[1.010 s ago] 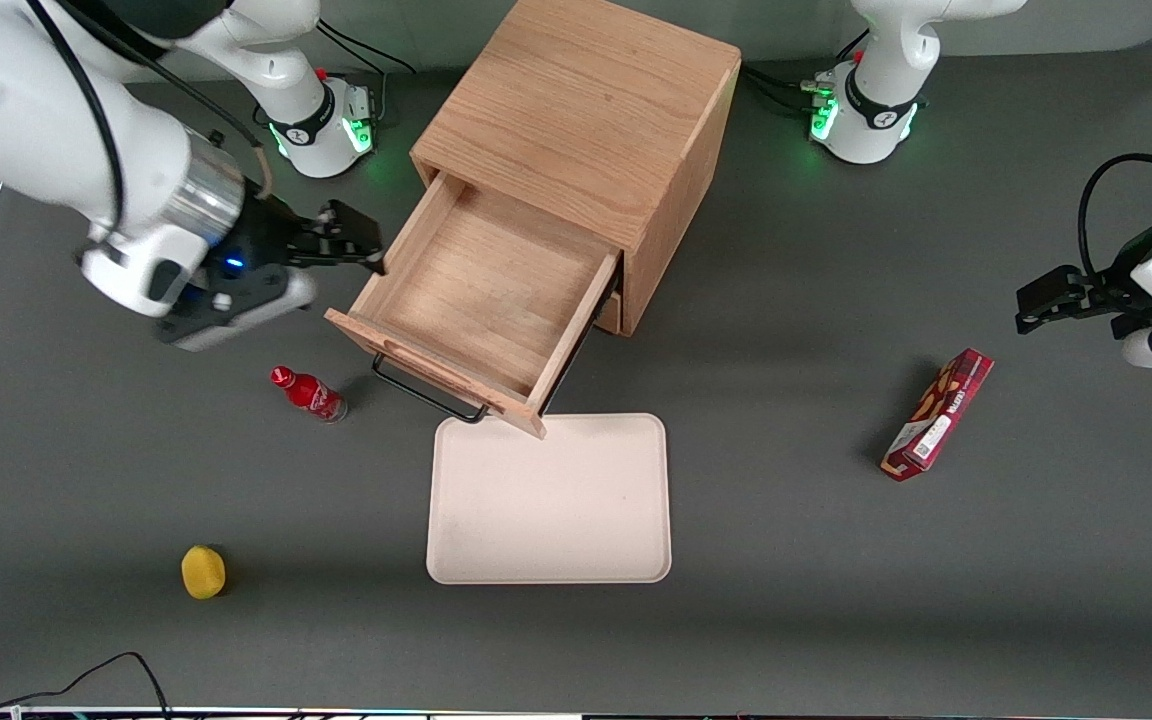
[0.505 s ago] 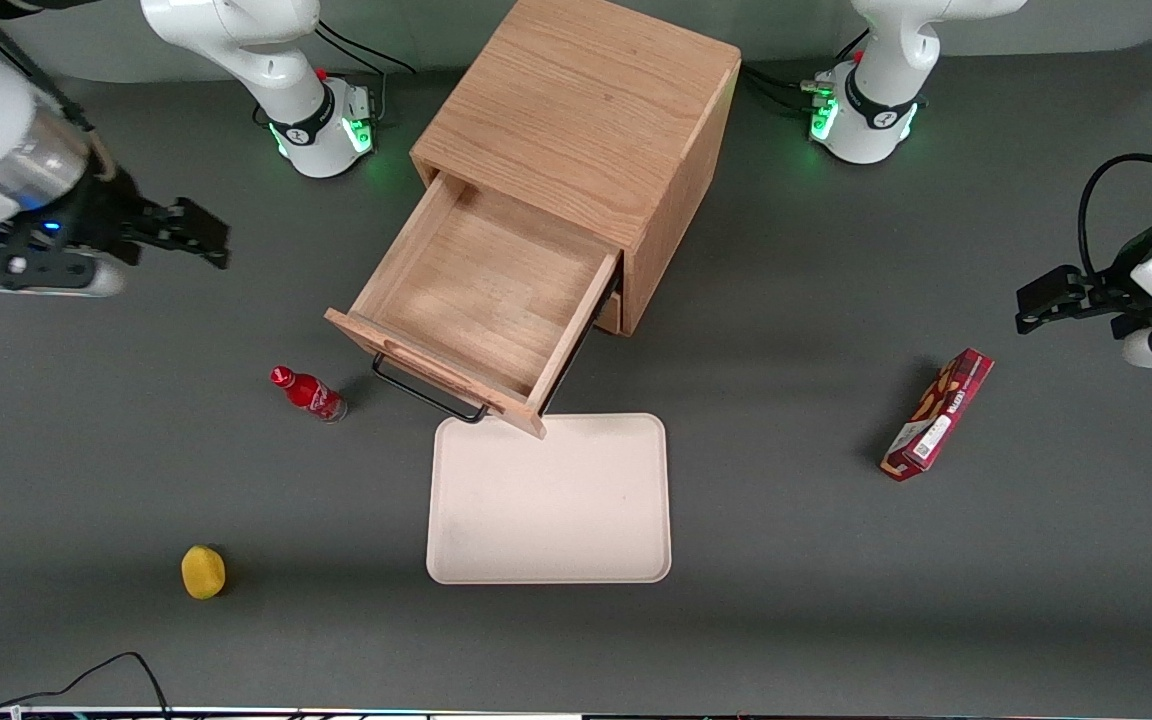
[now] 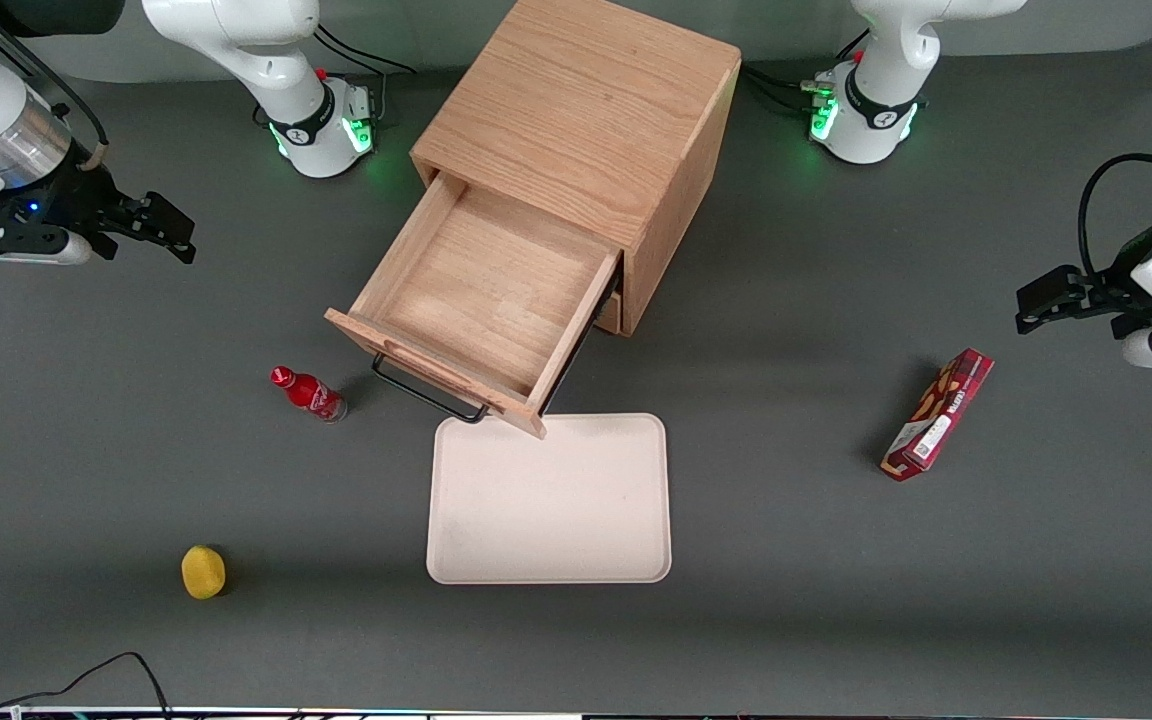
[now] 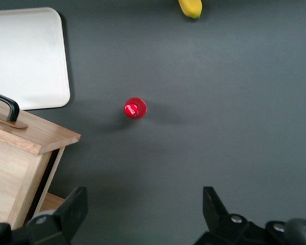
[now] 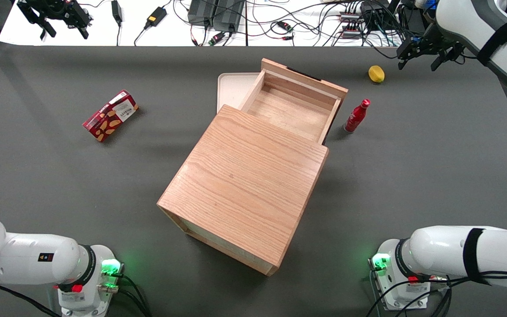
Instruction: Open upper drawer
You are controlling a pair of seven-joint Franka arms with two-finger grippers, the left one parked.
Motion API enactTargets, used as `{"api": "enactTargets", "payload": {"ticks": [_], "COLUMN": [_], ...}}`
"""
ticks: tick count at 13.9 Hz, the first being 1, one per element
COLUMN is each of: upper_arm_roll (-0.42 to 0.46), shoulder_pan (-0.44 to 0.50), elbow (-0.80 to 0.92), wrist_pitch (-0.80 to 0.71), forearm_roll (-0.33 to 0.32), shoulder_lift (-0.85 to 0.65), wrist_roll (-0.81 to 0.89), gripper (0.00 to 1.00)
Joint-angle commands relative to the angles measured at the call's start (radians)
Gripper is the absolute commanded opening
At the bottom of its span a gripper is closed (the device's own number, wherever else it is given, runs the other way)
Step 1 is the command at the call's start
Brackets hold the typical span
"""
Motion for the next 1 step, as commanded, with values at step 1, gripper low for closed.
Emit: {"api": "enactTargets", "payload": {"ticks": [1], "upper_arm_roll": [0.001], "shoulder_pan": [-0.003], "elbow": [0.047], "wrist_pitch": [-0.007], "forearm_roll": [0.023], "shoulder_lift": [0.007], "wrist_roll": [-0.022], "gripper": [1.0]}}
